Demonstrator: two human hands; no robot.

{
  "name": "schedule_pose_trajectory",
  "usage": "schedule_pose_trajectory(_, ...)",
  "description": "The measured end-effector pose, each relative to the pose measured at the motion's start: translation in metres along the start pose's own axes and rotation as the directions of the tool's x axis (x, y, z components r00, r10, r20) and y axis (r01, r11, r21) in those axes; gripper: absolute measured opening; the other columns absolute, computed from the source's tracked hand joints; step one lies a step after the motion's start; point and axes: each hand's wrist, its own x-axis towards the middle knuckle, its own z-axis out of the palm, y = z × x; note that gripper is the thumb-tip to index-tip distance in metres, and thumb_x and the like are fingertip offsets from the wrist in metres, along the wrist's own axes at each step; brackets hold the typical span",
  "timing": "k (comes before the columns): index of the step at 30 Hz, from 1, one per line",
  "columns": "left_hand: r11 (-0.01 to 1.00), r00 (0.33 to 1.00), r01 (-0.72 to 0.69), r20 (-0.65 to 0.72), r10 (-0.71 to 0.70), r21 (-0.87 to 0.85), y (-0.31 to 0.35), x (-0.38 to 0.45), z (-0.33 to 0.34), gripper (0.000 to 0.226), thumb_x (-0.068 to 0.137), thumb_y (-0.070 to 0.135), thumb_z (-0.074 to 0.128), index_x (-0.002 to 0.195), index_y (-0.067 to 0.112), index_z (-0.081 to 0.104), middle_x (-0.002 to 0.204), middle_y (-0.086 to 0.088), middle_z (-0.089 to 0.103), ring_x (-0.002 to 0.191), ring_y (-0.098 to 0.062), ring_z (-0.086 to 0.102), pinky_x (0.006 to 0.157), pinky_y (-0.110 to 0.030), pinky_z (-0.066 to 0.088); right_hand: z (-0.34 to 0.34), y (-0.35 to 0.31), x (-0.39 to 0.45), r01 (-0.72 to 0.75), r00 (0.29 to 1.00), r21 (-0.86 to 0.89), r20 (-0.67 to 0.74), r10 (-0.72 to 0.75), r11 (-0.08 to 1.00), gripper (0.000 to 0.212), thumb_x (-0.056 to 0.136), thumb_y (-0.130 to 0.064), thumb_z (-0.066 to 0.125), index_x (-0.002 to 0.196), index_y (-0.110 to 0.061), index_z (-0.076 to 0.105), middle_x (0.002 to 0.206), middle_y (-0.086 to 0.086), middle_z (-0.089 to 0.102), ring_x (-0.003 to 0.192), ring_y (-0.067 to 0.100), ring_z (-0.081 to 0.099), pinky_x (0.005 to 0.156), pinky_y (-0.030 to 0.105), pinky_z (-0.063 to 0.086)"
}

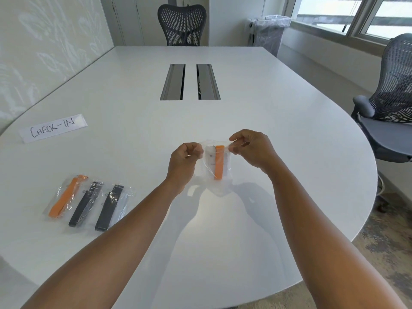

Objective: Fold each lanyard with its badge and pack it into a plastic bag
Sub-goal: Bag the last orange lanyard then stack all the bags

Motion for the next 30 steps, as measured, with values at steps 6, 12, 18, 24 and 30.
schedule_pose_trajectory(6, 0.993, 0.996, -0.075, 0.048, 0.071, 0.093, 0.000, 0.002, -0.004, 0.008, 0.098, 0.020, 0.066, 0.102, 0.017, 0.071, 0.089, 0.006, 0.072, 0.076, -0.003, 0.065, 0.080, -0.018, 0.049, 0.004, 0.010, -0.001, 0.013, 0.998, 0.071, -0.057, -0.009, 0.997, 0.017, 0.084, -0.011, 0.075, 0.098, -0.021, 0.071, 0.086, -0.010, 0.073, 0.070, 0.004, 0.064, 0.056, 0.014, 0.043)
schedule_pose_trajectory(12, 0.983, 0.992, -0.110, 0.076, 0.100, 0.148, 0.006, 0.004, -0.003, 0.008, 0.098, 0.026, 0.065, 0.096, 0.022, 0.070, 0.087, 0.007, 0.072, 0.079, -0.006, 0.066, 0.088, -0.025, 0.051, 0.004, 0.016, -0.004, 0.034, 0.995, 0.112, -0.101, -0.023, 0.993, 0.017, 0.086, -0.011, 0.072, 0.100, -0.021, 0.071, 0.082, -0.012, 0.072, 0.064, -0.004, 0.064, 0.061, 0.008, 0.048)
schedule_pose_trajectory(18, 0.980, 0.992, -0.102, 0.088, 0.088, 0.169, 0.003, 0.006, -0.006, 0.008, 0.096, 0.030, 0.069, 0.096, 0.023, 0.073, 0.086, 0.008, 0.073, 0.083, -0.006, 0.067, 0.092, -0.024, 0.052, 0.000, 0.019, -0.003, 0.047, 0.996, 0.114, -0.083, -0.038, 0.992, 0.014, 0.086, -0.010, 0.072, 0.093, -0.021, 0.075, 0.079, -0.008, 0.073, 0.068, 0.005, 0.069, 0.066, 0.012, 0.051)
schedule_pose_trajectory(24, 0.984, 0.991, -0.106, 0.098, 0.092, 0.145, 0.004, 0.004, -0.004, 0.008, 0.096, 0.026, 0.069, 0.098, 0.020, 0.073, 0.085, 0.009, 0.073, 0.079, -0.003, 0.066, 0.085, -0.015, 0.051, 0.004, 0.021, -0.002, 0.079, 0.994, 0.102, -0.081, -0.071, 0.992, 0.014, 0.089, -0.005, 0.066, 0.093, -0.016, 0.075, 0.074, -0.004, 0.071, 0.073, 0.018, 0.073, 0.084, 0.036, 0.061)
schedule_pose_trajectory(30, 0.968, 0.997, -0.071, 0.049, 0.061, 0.242, 0.007, 0.004, -0.005, 0.011, 0.096, 0.035, 0.067, 0.095, 0.025, 0.072, 0.088, 0.009, 0.072, 0.084, -0.007, 0.066, 0.079, -0.020, 0.049, 0.005, 0.019, -0.005, 0.149, 0.985, 0.019, -0.094, -0.147, 0.989, 0.024, 0.089, -0.005, 0.060, 0.103, -0.022, 0.068, 0.079, -0.013, 0.067, 0.073, 0.006, 0.066, 0.070, 0.028, 0.057)
